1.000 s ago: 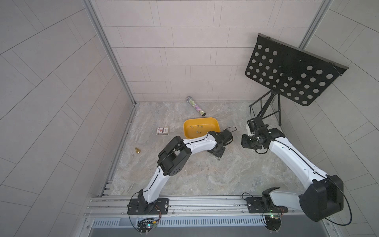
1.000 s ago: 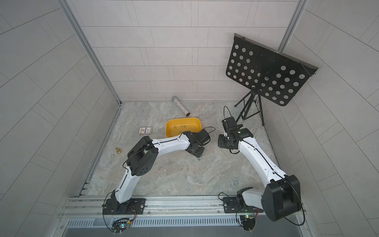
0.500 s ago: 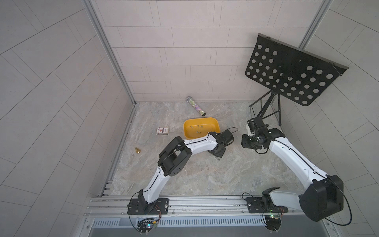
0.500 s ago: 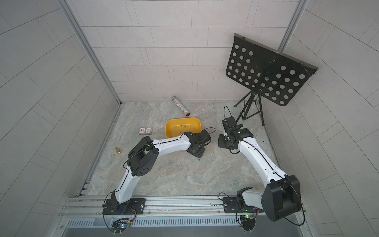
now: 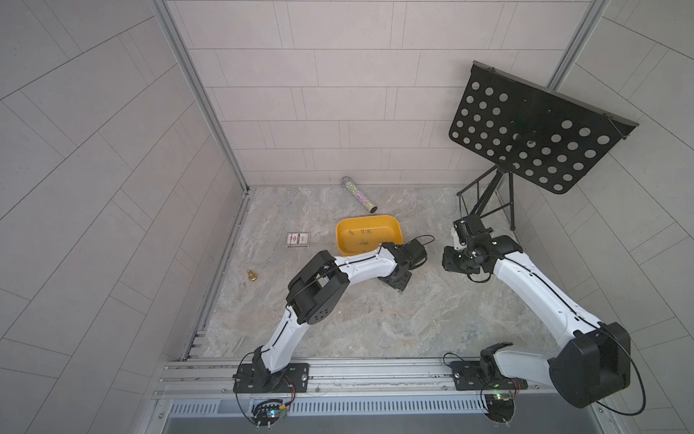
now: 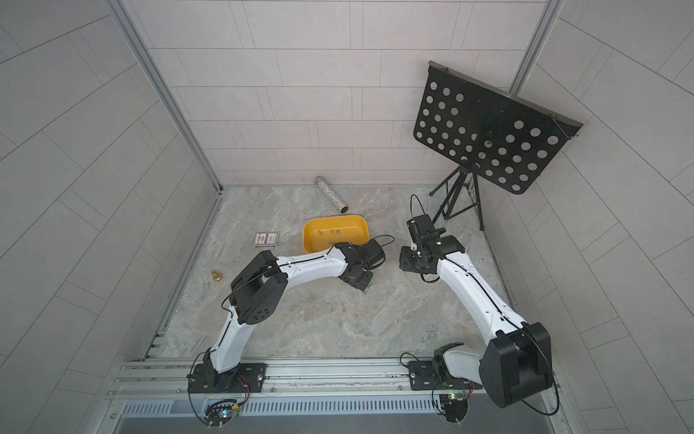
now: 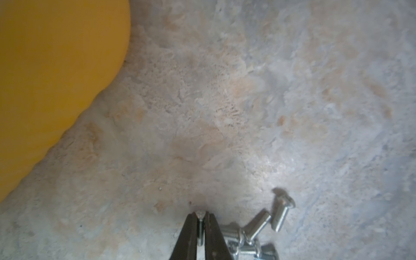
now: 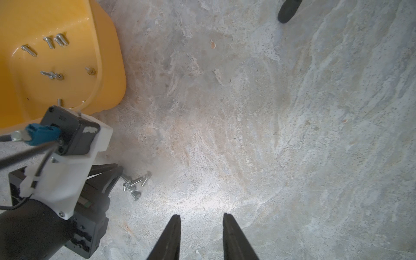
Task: Put the screws on the desktop into the storage box
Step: Pick up the screw from the center of the board, then place the screw in the storage box.
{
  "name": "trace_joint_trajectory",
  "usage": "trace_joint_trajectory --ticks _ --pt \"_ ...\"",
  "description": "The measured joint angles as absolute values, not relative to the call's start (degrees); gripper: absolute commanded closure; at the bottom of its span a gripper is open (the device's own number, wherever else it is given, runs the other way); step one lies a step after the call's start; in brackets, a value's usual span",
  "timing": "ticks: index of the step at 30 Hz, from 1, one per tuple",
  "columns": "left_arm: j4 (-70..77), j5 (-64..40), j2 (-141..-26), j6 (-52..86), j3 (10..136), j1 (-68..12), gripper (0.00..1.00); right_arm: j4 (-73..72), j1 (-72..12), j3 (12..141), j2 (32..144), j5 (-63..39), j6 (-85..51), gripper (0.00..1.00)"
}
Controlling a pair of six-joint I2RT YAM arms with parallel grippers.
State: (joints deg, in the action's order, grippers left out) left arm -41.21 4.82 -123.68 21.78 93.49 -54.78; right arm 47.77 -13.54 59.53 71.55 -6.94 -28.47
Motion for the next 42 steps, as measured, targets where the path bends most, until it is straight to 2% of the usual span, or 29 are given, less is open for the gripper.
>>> trace_joint_trajectory --ticks 15,22,32,42 --pt "-46.3 9.3 -109.6 21.3 89.3 -55.4 0.87 47.8 -13.5 59.5 71.5 -7.7 -28.5 0.64" --pt "-49.6 12.5 -104.9 20.4 90.5 -52.3 0.87 47.8 -13.5 59.5 71.5 -8.6 -28.5 0.64" --pt "-50.8 11.8 -109.8 17.5 98.5 -41.8 0.87 47.5 -13.5 59.5 71.5 -9.7 -28.5 0.64" --pt "-50.7 7.0 -123.5 16.0 107.4 -39.2 0.87 46.8 -13.5 59.5 71.5 -10.3 -28.5 0.64"
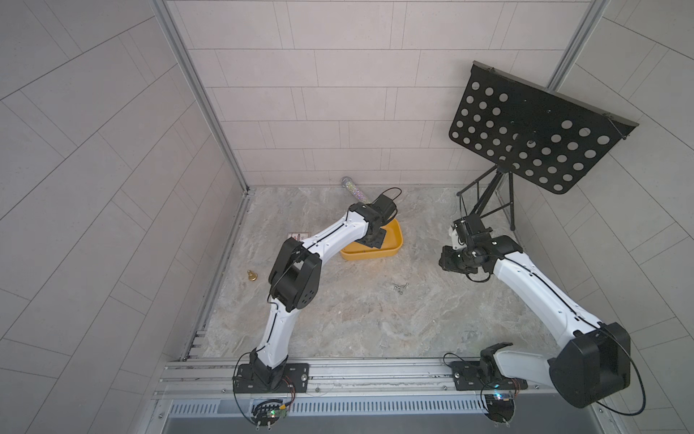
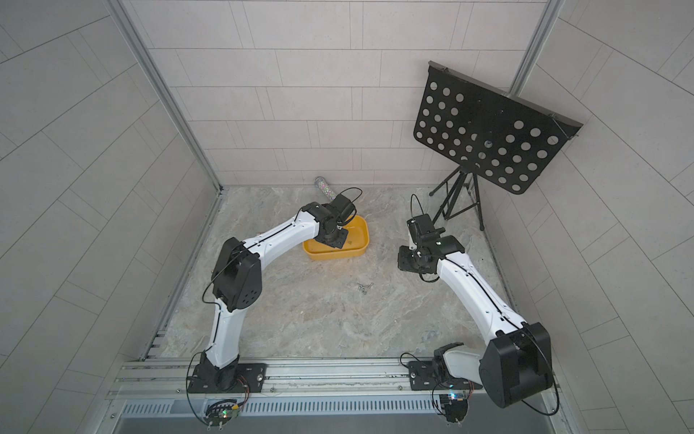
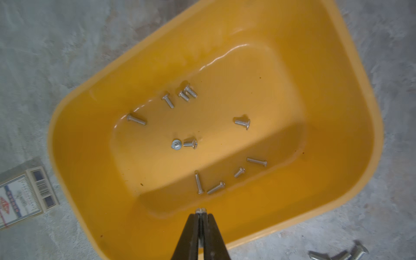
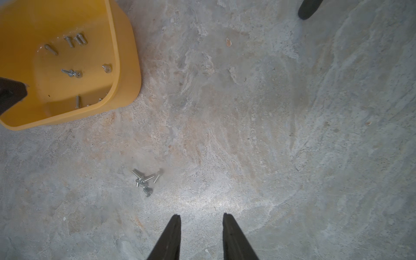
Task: Put the screws on the desktop into the storage box
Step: Place the screw in the storage box.
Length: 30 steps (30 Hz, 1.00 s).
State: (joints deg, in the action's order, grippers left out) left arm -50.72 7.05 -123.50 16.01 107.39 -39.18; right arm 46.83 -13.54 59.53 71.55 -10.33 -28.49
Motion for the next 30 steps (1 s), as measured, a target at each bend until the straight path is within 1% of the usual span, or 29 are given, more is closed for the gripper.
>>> trace_joint_trajectory --ticks 10,13,18,20,26,30 --pt "-50.9 4.5 -130.5 16.0 111.3 -39.1 0.87 46.2 -13.5 58.2 71.5 -10.9 -28.5 0.64" --pt "-50.9 4.3 -130.8 16.1 111.4 -39.0 0.82 46.2 -13.5 58.0 71.5 -11.2 -28.5 0.64" --pt "-50.8 4.3 -130.8 16.2 111.5 -38.9 0.69 46.0 -13.5 58.0 71.5 -11.4 -28.5 0.64" --pt "-50.9 4.7 -130.8 16.2 111.5 -38.9 0.65 46.0 -13.5 58.0 71.5 -11.5 -28.5 0.64" --pt "-50.8 6.4 -129.9 16.0 111.3 -39.0 0.63 46.0 -13.5 58.0 71.5 -11.6 -28.5 0.64" --pt "-50.9 7.8 -125.2 16.0 109.6 -38.9 0.62 46.1 -13.8 57.8 71.5 -11.6 -28.6 0.64"
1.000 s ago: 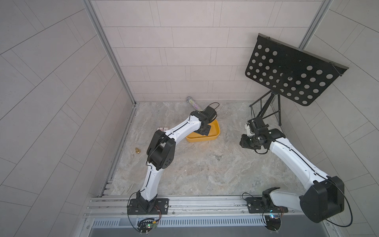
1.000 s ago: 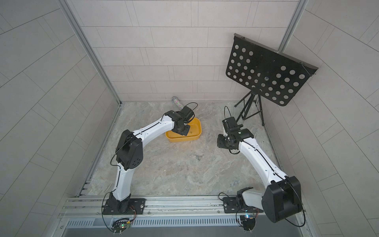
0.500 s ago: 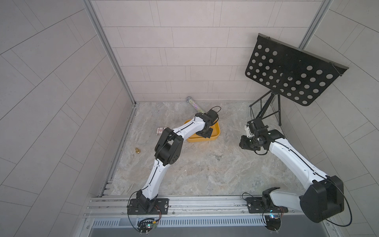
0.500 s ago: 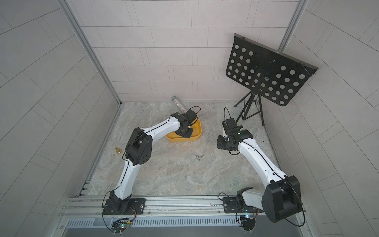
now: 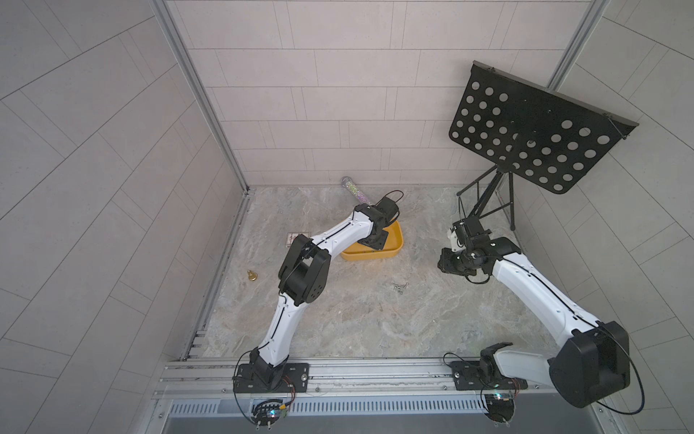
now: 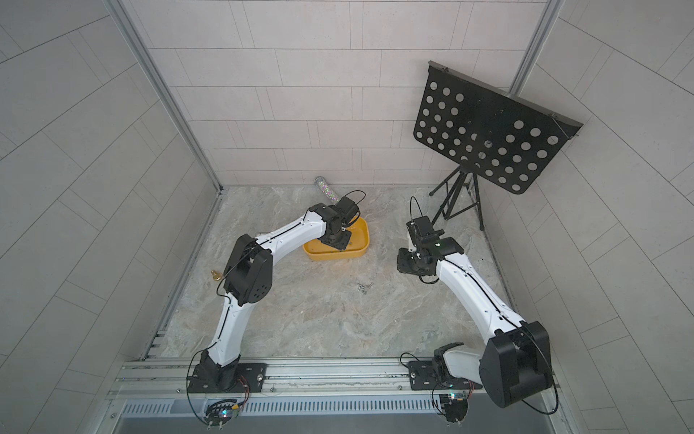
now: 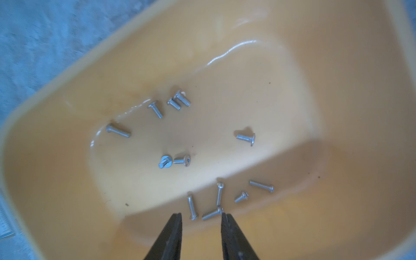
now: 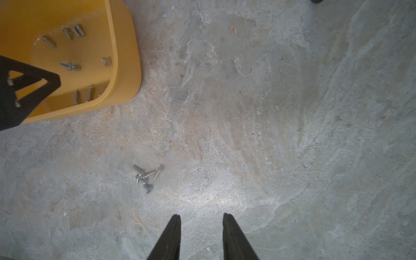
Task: Put the screws on the desktop into the storage box
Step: Place the screw in the storage box, then pick up the screw from the center of the board.
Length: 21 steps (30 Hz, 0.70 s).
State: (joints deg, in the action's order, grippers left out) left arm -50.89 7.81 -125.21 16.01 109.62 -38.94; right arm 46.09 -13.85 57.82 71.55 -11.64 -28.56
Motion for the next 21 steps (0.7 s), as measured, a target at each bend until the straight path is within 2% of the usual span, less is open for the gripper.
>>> trace_joint_trajectory --ticks 8,21 --pt "-50.8 10.5 -105.9 16.0 101.6 -38.0 0.60 46.0 -16.8 56.1 71.7 -11.7 -30.5 0.64" --pt "-51.7 12.1 -80.7 16.3 74.4 -30.9 0.58 43.9 -25.8 55.0 80.4 -9.7 -37.9 0.65"
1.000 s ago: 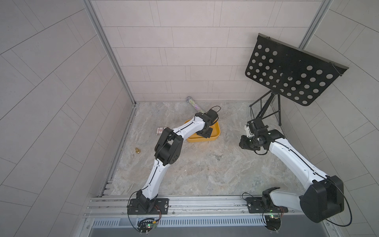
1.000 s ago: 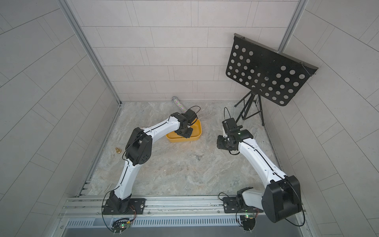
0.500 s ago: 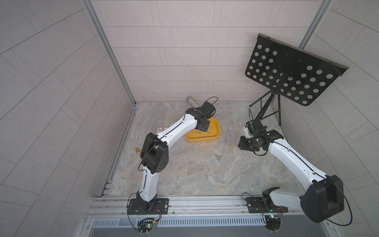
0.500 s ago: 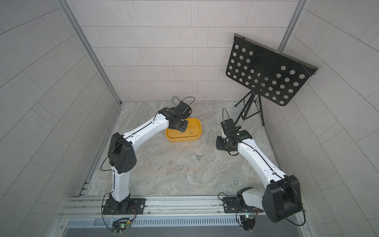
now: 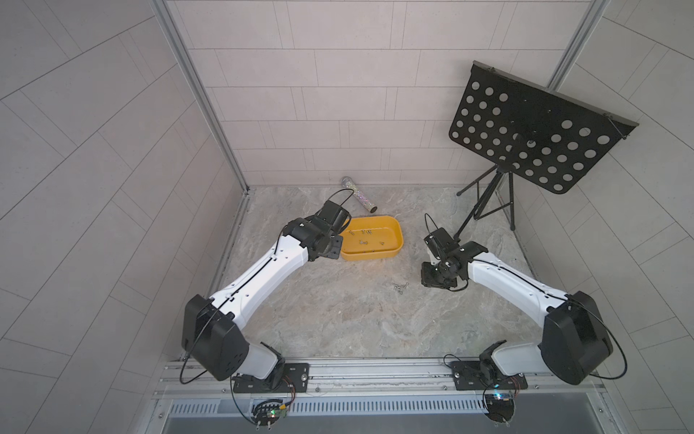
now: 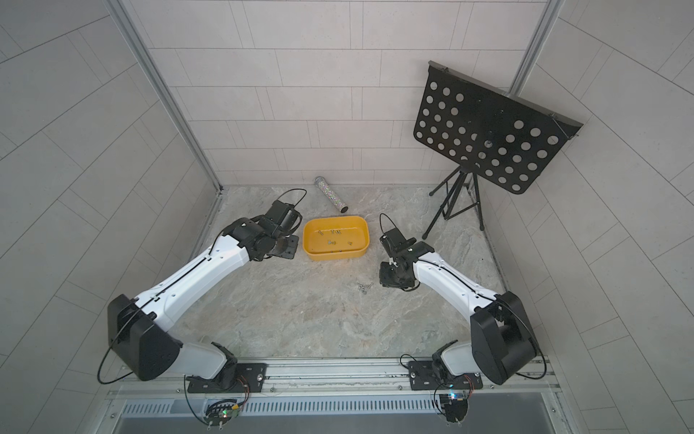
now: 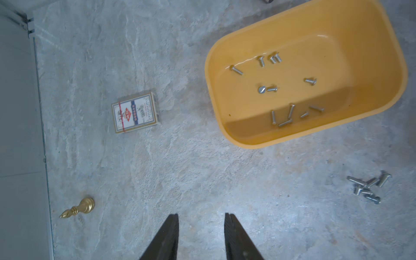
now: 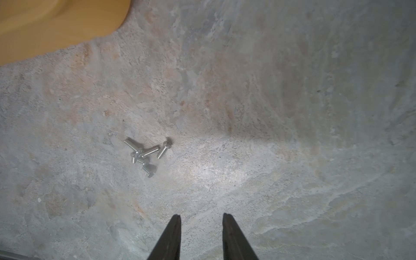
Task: Put the screws on the desktop into the storage box
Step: Pick up the screw from the center of the board.
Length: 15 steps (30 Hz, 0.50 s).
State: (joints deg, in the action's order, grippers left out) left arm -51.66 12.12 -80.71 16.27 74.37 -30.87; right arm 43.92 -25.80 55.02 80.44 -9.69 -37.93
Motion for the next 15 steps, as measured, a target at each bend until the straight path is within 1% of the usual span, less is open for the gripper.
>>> trace_joint_trajectory --ticks 7,15 --pt "-51.7 11.8 -70.3 16.5 63.8 -25.3 0.58 42.0 -27.6 56.0 84.5 -7.7 -42.2 0.66" --pt "-51.1 9.9 -69.3 16.7 60.4 -24.4 0.58 38.5 -29.6 56.4 89.9 -6.6 -47.4 0.68"
